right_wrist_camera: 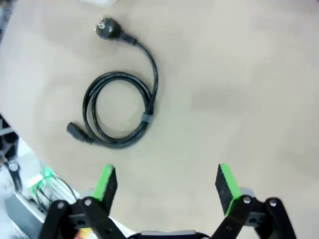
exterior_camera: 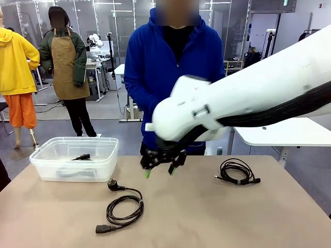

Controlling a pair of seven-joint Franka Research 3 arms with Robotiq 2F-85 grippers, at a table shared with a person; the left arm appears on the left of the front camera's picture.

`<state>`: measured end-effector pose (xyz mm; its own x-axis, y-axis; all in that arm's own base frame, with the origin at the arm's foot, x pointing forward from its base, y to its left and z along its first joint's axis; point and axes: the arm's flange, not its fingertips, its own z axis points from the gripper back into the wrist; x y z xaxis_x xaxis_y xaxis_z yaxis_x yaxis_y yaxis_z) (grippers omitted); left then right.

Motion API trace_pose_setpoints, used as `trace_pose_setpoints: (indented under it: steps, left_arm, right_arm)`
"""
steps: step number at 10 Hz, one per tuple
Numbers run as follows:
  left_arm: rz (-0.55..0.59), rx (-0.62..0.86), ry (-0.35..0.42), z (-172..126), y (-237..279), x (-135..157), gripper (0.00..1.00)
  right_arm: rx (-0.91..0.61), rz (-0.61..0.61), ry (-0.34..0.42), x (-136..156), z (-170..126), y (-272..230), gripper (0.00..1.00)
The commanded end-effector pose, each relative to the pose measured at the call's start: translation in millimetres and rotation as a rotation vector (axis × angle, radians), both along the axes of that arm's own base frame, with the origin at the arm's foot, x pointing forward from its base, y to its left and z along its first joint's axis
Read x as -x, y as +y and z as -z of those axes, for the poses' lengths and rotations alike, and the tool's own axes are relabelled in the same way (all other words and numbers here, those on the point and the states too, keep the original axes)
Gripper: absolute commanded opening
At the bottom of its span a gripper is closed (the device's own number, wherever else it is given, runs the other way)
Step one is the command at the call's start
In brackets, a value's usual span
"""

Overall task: Organize and store the cables.
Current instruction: Place the Power Cable into the Organizing box.

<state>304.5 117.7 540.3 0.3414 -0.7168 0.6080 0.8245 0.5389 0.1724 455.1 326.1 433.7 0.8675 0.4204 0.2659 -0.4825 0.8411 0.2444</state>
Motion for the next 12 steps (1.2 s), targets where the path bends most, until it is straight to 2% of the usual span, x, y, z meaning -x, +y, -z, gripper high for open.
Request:
trace_pose_setpoints:
  steps: [1,2,3,5,7,9,11,12]
  left_arm:
    - [0.011,-0.019,0.052,-16,-53,-2,0.92]
    - [-0.039,-0.065,0.064,-19,-80,-8,0.92]
    - [-0.028,-0.088,0.149,-21,-112,-9,0.92]
    - [-0.028,-0.096,0.211,-23,-160,-9,0.92]
    - [-0.01,-0.122,0.282,-20,-209,-6,0.92]
    - [0.066,-0.105,0.363,-4,-262,-8,0.92]
    - [-0.021,-0.092,0.452,16,-316,-15,0.92]
    - [-0.106,-0.06,0.499,23,-338,-20,0.92]
  right_arm:
    - [-0.14,-0.197,-0.084,62,-20,-95,1.0]
    - [-0.181,-0.278,-0.13,79,-27,-133,1.0]
    - [-0.18,-0.256,-0.196,98,-36,-175,1.0]
    - [-0.214,-0.232,-0.276,131,-45,-234,1.0]
    - [-0.277,-0.133,-0.272,161,-53,-299,1.0]
    - [-0.321,-0.051,-0.27,183,-50,-356,1.0]
    - [-0.391,-0.063,-0.33,207,-33,-400,1.0]
    - [-0.409,-0.103,-0.398,221,-23,-417,1.0]
